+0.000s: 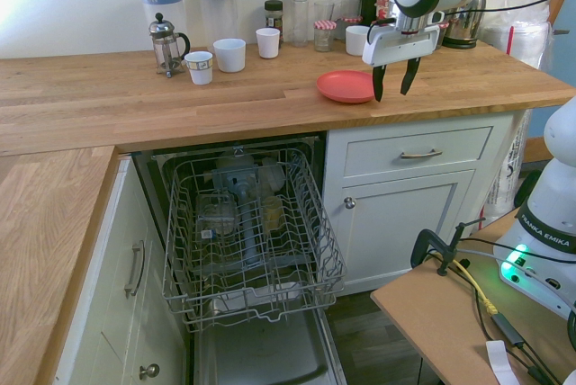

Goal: Put the plate in the dishwasher

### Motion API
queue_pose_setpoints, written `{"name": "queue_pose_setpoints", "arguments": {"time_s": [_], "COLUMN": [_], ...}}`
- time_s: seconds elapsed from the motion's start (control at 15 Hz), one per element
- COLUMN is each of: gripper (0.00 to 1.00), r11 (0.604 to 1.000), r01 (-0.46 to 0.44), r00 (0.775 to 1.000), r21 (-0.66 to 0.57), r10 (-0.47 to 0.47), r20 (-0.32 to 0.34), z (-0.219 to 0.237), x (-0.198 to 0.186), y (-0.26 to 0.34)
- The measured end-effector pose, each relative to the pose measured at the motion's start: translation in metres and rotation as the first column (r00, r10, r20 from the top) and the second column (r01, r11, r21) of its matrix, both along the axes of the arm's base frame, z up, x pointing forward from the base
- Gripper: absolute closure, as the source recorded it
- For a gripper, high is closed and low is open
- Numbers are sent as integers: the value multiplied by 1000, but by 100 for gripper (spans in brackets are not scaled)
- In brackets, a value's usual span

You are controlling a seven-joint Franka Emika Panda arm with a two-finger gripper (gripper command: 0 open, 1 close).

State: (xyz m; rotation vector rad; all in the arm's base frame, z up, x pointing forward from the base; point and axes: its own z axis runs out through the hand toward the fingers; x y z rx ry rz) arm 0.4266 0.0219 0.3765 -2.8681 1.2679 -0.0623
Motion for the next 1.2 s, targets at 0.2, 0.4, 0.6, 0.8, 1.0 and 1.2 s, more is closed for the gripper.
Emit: {"name": "queue_pose_setpoints", "arguments": {"time_s": [0.2, 0.4, 0.6, 0.8, 1.0, 1.2], "gripper": [0, 0, 0, 0, 0, 0], "r11": [1000, 998, 992, 980, 959, 940], "r01": [10, 69, 120, 176, 243, 292], "r00": [1000, 997, 990, 981, 967, 954], "r21": [2, 13, 32, 96, 148, 175], "r10": [-10, -69, -122, -183, -252, -300], "r20": [9, 45, 71, 71, 46, 21], "z": [2, 18, 31, 27, 13, -1], "x": [2, 12, 28, 57, 81, 94], "y": [-2, -26, -47, -63, -80, -91]}}
